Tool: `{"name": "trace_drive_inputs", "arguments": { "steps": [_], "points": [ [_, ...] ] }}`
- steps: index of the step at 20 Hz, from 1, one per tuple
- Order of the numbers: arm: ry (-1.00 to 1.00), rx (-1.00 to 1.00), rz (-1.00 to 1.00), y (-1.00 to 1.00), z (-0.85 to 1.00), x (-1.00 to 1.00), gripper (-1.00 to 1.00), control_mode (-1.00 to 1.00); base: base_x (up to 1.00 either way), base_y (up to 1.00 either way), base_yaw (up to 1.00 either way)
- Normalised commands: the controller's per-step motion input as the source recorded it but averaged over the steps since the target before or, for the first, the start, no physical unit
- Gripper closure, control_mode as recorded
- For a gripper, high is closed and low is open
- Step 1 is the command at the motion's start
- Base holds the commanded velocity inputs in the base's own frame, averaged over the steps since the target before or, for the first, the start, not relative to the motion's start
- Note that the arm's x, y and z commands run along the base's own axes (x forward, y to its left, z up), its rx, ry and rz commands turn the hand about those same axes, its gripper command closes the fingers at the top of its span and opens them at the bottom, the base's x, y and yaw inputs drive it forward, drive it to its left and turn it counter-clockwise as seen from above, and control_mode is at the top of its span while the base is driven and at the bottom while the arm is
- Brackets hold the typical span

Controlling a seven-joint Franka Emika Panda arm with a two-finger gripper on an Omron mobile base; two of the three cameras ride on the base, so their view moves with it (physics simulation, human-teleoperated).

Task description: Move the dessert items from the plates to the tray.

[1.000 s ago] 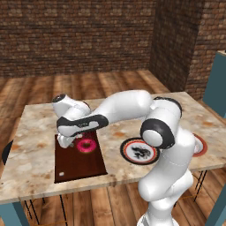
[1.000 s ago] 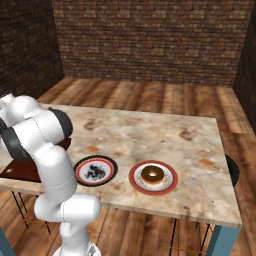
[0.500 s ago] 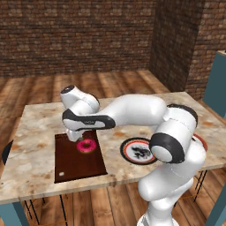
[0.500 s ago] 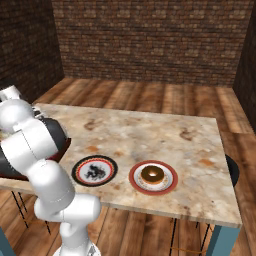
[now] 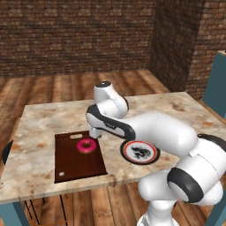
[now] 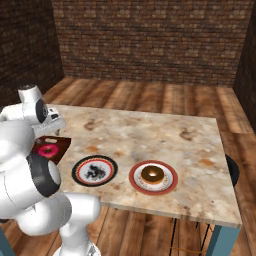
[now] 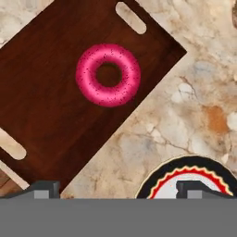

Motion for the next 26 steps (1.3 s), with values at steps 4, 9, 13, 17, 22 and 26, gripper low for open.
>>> {"name": "trace_drive_inputs", "arguments": {
  "steps": [4,9,13,17,22,26],
  "points": [
    [0.0,0.11,0.0,-0.84,0.34,-0.11,-1.0,-1.0,0.0,0.0,0.0],
    [0.0,0.04,-0.02,-0.92,0.37,0.0,-1.0,-1.0,0.0,0.0,0.0],
    [0.06,0.0,-0.07,-0.98,0.21,0.0,-1.0,-1.0,0.0,0.0,0.0],
    [0.1,0.02,-0.12,-0.99,0.04,0.0,-1.0,-1.0,0.0,0.0,0.0],
    [0.1,0.0,-0.14,-0.88,-0.03,0.0,-1.0,-1.0,0.0,0.0,0.0],
    [0.11,0.0,-0.13,-0.8,0.0,0.0,-1.0,-1.0,0.0,0.0,0.0]
  ]
}}
